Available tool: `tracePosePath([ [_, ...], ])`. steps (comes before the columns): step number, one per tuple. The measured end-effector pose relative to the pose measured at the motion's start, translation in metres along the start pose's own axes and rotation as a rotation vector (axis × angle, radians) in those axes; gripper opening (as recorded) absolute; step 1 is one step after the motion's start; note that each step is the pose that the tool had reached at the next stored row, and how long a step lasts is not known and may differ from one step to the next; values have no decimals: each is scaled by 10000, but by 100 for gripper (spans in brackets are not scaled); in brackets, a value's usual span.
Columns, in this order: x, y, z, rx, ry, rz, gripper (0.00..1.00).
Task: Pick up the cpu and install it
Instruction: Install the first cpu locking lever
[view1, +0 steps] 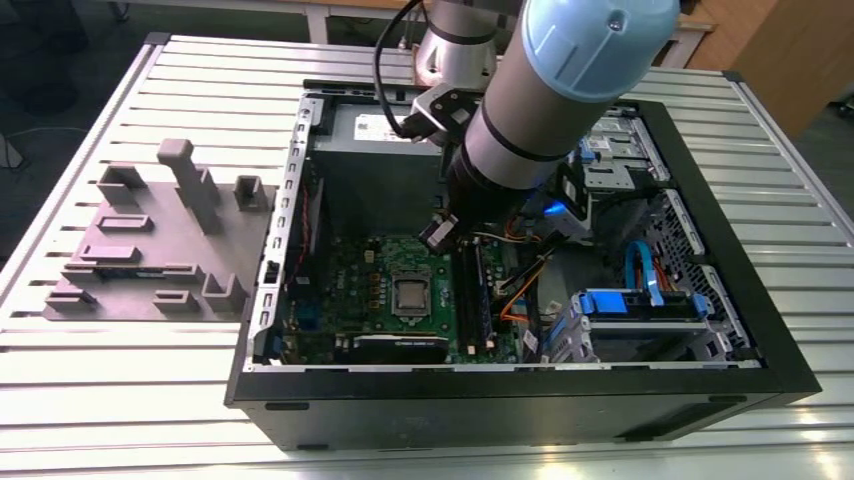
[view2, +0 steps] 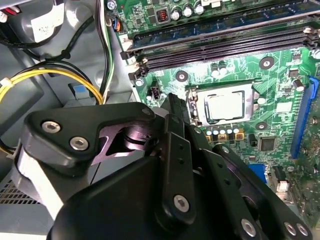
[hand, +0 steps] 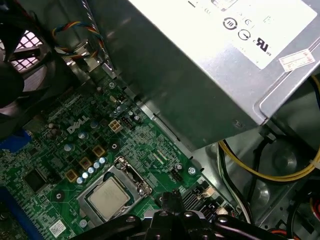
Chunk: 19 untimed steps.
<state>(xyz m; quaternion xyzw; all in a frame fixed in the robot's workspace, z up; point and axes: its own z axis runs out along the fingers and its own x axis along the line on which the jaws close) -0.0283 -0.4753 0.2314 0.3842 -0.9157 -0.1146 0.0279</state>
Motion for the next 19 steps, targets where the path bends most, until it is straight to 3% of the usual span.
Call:
tracePosePath([
  [19, 18, -6, -28, -1, 8, -50, 11],
])
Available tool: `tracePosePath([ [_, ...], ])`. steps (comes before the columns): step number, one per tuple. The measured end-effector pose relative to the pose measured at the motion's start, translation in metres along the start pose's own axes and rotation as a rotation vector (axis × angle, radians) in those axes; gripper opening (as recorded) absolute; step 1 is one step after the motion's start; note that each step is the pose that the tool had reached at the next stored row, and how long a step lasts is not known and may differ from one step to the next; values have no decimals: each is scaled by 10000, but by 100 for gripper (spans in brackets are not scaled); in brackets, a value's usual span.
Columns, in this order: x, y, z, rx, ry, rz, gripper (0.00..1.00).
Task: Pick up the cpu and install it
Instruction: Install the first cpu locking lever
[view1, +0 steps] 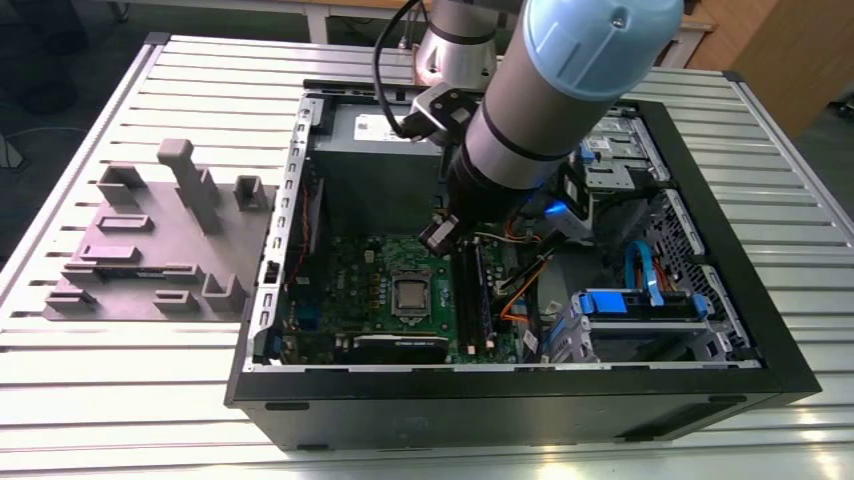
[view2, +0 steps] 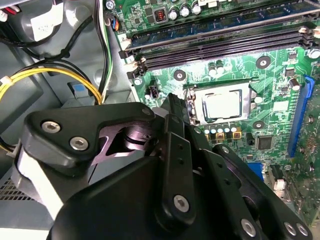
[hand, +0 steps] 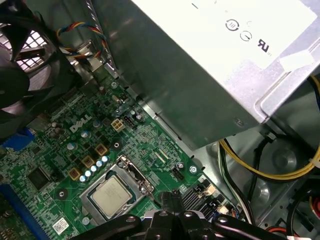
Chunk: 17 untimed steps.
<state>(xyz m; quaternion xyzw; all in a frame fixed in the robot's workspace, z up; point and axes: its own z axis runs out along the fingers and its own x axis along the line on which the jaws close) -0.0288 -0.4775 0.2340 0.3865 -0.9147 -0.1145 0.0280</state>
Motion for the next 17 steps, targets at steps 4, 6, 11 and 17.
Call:
tracePosePath([
  [4, 5, 3, -1, -3, 80, -367, 11],
  [6, 9, 2, -2, 2, 117, -562, 11],
  [11, 15, -3, -2, 57, 159, -1048, 11],
  [17, 30, 6, 0, 249, -20, -1276, 11],
])
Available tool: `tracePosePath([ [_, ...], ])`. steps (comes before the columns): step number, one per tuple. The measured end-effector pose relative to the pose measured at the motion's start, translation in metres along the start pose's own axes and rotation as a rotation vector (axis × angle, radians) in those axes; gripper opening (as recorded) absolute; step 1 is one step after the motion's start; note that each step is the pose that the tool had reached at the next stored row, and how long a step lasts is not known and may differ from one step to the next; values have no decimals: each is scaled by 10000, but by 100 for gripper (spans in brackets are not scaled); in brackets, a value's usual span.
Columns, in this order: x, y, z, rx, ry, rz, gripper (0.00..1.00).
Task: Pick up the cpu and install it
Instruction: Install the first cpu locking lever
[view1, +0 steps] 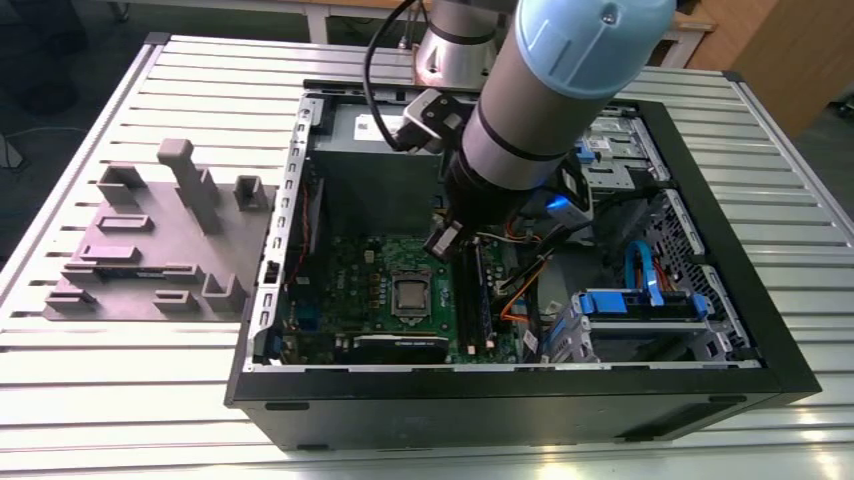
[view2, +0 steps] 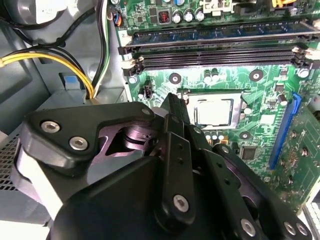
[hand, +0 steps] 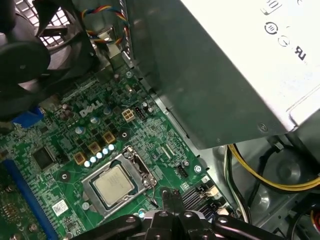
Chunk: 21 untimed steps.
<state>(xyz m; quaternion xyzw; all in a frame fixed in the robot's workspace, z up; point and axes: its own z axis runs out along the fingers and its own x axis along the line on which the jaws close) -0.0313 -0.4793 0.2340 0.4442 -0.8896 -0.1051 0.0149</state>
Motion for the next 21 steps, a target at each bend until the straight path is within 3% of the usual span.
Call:
tracePosePath([
  [3, 8, 8, 0, 20, -3, -142, 11],
  [8, 10, 8, 1, 1, 86, -642, 11],
  [9, 10, 8, 0, -8, 134, -904, 11],
  [12, 11, 9, 1, -10, 170, -1138, 11],
  [21, 11, 9, 1, -7, 181, -1226, 11],
])
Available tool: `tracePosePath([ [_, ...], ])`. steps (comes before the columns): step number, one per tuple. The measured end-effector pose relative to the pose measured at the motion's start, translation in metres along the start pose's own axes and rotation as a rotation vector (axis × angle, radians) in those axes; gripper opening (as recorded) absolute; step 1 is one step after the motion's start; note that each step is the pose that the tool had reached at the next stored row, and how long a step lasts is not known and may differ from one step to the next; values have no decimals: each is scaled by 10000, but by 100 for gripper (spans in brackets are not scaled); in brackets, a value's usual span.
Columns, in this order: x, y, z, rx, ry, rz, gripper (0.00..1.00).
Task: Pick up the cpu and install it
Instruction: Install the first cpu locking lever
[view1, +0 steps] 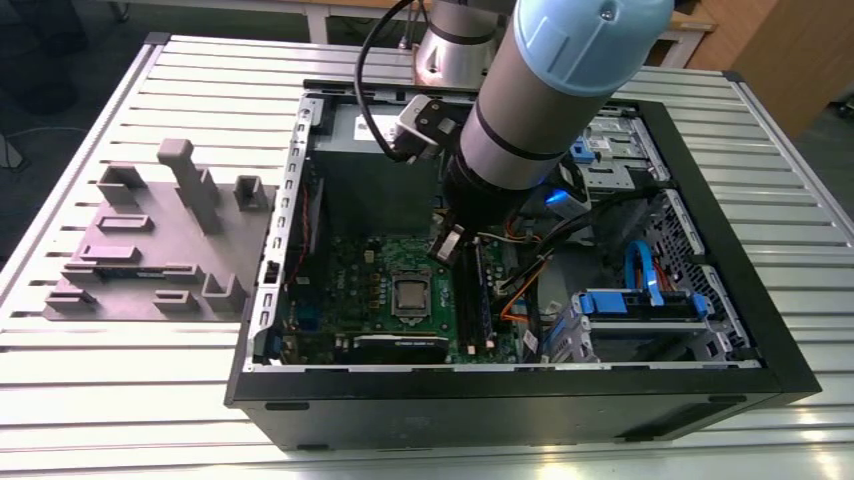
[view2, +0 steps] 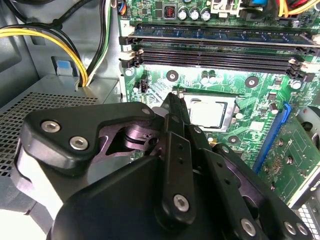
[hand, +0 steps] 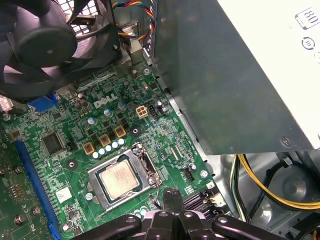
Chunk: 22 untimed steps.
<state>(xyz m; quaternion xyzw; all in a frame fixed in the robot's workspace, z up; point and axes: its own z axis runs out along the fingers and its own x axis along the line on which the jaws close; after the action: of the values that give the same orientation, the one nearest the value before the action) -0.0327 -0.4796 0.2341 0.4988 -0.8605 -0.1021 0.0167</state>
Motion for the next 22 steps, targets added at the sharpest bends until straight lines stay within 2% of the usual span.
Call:
tracePosePath([
  [9, 2, 3, 0, 4, 4, -35, 11],
  [18, 6, 5, 0, -20, 153, -920, 11],
  [22, 6, 5, 0, -21, 162, -976, 11],
])
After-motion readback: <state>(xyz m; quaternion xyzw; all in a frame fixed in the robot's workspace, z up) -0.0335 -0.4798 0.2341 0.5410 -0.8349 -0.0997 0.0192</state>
